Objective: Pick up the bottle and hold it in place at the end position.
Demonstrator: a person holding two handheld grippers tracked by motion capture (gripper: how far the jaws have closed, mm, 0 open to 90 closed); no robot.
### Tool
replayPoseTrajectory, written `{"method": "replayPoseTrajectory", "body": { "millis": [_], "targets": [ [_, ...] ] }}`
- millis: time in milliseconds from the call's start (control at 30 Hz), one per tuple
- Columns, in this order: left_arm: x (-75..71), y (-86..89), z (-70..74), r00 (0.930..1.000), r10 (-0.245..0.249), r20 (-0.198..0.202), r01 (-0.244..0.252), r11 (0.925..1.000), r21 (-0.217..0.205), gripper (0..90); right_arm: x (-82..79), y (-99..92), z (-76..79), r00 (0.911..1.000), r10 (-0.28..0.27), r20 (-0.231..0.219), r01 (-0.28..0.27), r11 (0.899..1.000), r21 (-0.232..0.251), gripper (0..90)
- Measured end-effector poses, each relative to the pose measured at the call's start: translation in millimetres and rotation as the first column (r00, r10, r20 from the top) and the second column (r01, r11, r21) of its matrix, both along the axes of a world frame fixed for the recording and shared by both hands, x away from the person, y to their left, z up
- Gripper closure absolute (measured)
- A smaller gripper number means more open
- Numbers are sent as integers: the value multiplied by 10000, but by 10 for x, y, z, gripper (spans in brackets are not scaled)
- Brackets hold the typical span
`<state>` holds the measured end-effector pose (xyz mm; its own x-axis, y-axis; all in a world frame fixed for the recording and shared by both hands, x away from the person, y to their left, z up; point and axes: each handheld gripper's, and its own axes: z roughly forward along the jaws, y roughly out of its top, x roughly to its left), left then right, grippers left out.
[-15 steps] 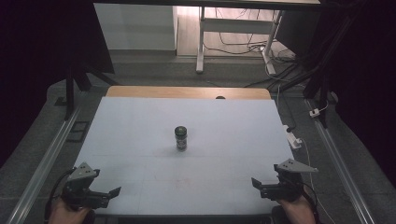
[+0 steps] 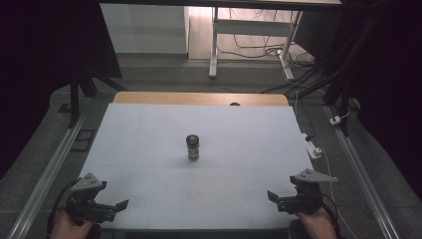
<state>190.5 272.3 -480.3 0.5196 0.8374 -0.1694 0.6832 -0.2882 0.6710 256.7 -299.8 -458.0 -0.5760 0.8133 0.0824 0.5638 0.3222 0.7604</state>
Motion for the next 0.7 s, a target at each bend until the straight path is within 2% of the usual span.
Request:
{"method": "replayPoseTrajectory", "body": {
  "millis": [100, 367, 567, 700],
  "targets": [
    [4, 6, -1, 10000, -59, -43, 58, 10000, -65, 0, 2, 4, -3, 9998, 65, -177, -64, 10000, 73, 0],
    [8, 10, 1, 10000, 25, -78, -26, 10000, -84, 0, 4, 16, -7, 9996, 189, -228, -189, 9998, 3, 0],
    [4, 39, 16, 9997, 240, 90, -237, 9992, -316, 0, 5, 20, -7, 9993, 251, -288, -253, 9997, -43, 0],
    [13, 26, 25, 9997, 141, 218, -134, 9993, -355, 0, 7, 24, -10, 9992, 278, -293, -280, 9996, -48, 0]
  ]
}}
